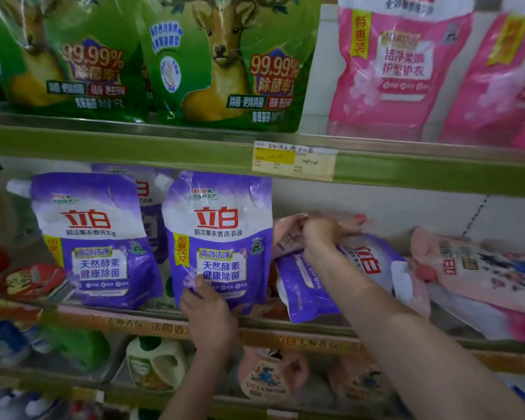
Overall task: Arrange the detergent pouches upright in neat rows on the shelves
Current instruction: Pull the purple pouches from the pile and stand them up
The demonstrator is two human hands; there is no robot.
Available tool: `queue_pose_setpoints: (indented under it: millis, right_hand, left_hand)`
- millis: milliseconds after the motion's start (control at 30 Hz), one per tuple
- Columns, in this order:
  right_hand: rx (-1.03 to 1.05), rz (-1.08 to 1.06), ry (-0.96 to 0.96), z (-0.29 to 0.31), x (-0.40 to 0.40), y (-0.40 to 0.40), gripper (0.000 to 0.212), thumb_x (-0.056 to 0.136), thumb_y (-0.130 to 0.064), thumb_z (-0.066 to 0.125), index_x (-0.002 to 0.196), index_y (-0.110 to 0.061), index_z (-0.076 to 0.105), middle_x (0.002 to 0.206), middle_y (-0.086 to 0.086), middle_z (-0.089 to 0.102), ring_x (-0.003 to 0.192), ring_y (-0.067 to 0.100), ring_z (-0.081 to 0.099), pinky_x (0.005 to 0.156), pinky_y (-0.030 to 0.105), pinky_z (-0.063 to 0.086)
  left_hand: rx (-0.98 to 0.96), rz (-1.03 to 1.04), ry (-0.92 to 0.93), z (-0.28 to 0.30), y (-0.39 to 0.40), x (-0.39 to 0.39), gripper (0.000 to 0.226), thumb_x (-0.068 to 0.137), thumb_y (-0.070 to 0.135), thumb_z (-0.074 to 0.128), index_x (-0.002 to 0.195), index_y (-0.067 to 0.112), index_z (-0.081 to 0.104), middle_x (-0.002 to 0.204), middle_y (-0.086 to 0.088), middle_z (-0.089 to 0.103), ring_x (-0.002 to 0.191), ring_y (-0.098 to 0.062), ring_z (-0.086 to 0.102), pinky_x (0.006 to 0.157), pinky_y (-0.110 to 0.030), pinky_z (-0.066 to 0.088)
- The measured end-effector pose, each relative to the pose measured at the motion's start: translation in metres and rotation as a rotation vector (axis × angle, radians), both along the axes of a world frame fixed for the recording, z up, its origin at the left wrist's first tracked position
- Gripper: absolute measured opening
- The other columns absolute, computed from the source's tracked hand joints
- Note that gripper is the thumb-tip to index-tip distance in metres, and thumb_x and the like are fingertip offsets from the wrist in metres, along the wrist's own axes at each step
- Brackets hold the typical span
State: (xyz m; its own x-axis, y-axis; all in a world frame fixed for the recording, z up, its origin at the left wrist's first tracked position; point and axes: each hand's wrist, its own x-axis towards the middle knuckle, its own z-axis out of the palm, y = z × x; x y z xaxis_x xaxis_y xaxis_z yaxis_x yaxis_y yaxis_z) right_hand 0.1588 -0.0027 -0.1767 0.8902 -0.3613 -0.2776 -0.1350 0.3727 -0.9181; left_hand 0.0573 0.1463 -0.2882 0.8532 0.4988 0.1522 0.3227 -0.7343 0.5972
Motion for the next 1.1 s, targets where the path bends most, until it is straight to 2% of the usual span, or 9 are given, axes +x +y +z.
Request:
queue_pose_setpoints:
  millis: [167,300,400,567,667,800,900,967,1100]
  right_hand:
    - [-0.071,0.021,-0.263,0.004,-0.023,-0.068,0.033,0.097,-0.016,0.041,0.07,-0.005,0.056,0.063,0.011,0.066,0.052,0.018,0.065,0.052,0.03,0.057]
    - [-0.136,0.061,-0.368,-0.004,-0.059,-0.129,0.024,0.098,-0.018,0.041,0.087,-0.006,0.06,0.067,0.004,0.074,0.067,0.013,0.072,0.056,0.024,0.059]
    - [-0.224,0.07,-0.343,-0.009,-0.075,-0.144,0.026,0.097,-0.016,0.043,0.081,-0.015,0.063,0.08,0.005,0.074,0.077,0.017,0.072,0.069,0.031,0.061]
    - [-0.914,0.013,-0.369,0.005,-0.08,-0.112,0.045,0.096,-0.022,0.042,0.07,0.009,0.063,0.073,0.03,0.066,0.073,0.038,0.064,0.067,0.041,0.049]
    - [-1.296,0.04,-0.471,0.015,-0.086,-0.092,0.053,0.096,-0.024,0.035,0.063,0.006,0.064,0.067,0.029,0.065,0.065,0.035,0.06,0.06,0.041,0.033]
    - [-1.163,0.251,-0.564,0.015,-0.081,-0.079,0.037,0.096,-0.018,0.046,0.078,0.004,0.068,0.077,0.026,0.069,0.072,0.033,0.063,0.063,0.039,0.038]
    - [-0.987,0.445,-0.553,-0.002,-0.08,-0.082,0.026,0.094,-0.018,0.049,0.113,-0.01,0.065,0.094,0.001,0.072,0.082,-0.006,0.061,0.07,0.012,0.046]
    - [-1.013,0.495,-0.437,-0.02,-0.078,-0.092,0.032,0.093,-0.021,0.049,0.123,-0.015,0.059,0.105,-0.003,0.069,0.084,-0.016,0.054,0.067,-0.001,0.039]
    - [-0.999,0.441,-0.173,-0.049,-0.079,-0.126,0.036,0.093,-0.022,0.051,0.128,-0.014,0.054,0.126,0.006,0.06,0.107,0.011,0.056,0.077,0.011,0.047]
  left_hand:
    - [0.055,0.008,0.005,-0.004,-0.001,-0.002,0.099,0.064,0.039,0.079,0.134,-0.003,0.024,0.124,-0.032,0.038,0.114,-0.047,0.04,0.095,-0.051,0.037]
    - [0.165,0.04,-0.035,0.003,-0.023,-0.007,0.094,0.063,0.043,0.078,0.13,-0.005,0.034,0.132,-0.032,0.039,0.124,-0.046,0.035,0.1,-0.051,0.034]
    - [0.218,-0.269,-0.317,0.022,-0.085,-0.01,0.077,0.068,0.04,0.076,0.126,-0.001,0.045,0.132,-0.025,0.045,0.129,-0.04,0.035,0.107,-0.046,0.031]
    - [0.045,-0.68,-0.373,0.067,-0.162,0.005,0.083,0.071,0.028,0.073,0.14,0.009,0.032,0.146,-0.014,0.035,0.136,-0.03,0.032,0.113,-0.046,0.027]
    - [-0.169,-0.61,-0.455,0.074,-0.159,0.021,0.049,0.075,0.011,0.066,0.122,0.006,0.052,0.12,-0.017,0.059,0.111,-0.035,0.055,0.092,-0.048,0.044]
    - [-0.36,-0.532,-0.562,0.077,-0.135,0.038,0.017,0.075,-0.002,0.052,0.077,0.012,0.059,0.068,-0.002,0.063,0.064,-0.002,0.053,0.057,-0.019,0.039]
    - [-0.461,-0.399,-0.537,0.088,-0.122,0.062,0.027,0.071,-0.008,0.052,0.058,0.014,0.047,0.053,0.004,0.048,0.053,-0.007,0.041,0.046,-0.016,0.028]
    - [-0.491,-0.338,-0.493,0.091,-0.116,0.078,0.031,0.078,-0.004,0.057,0.059,0.019,0.047,0.058,0.001,0.054,0.053,-0.01,0.046,0.05,-0.016,0.036]
    - [-0.389,-0.388,-0.423,0.083,-0.12,0.091,0.006,0.085,0.007,0.057,0.09,0.009,0.061,0.081,-0.008,0.064,0.083,-0.03,0.062,0.062,-0.028,0.041]
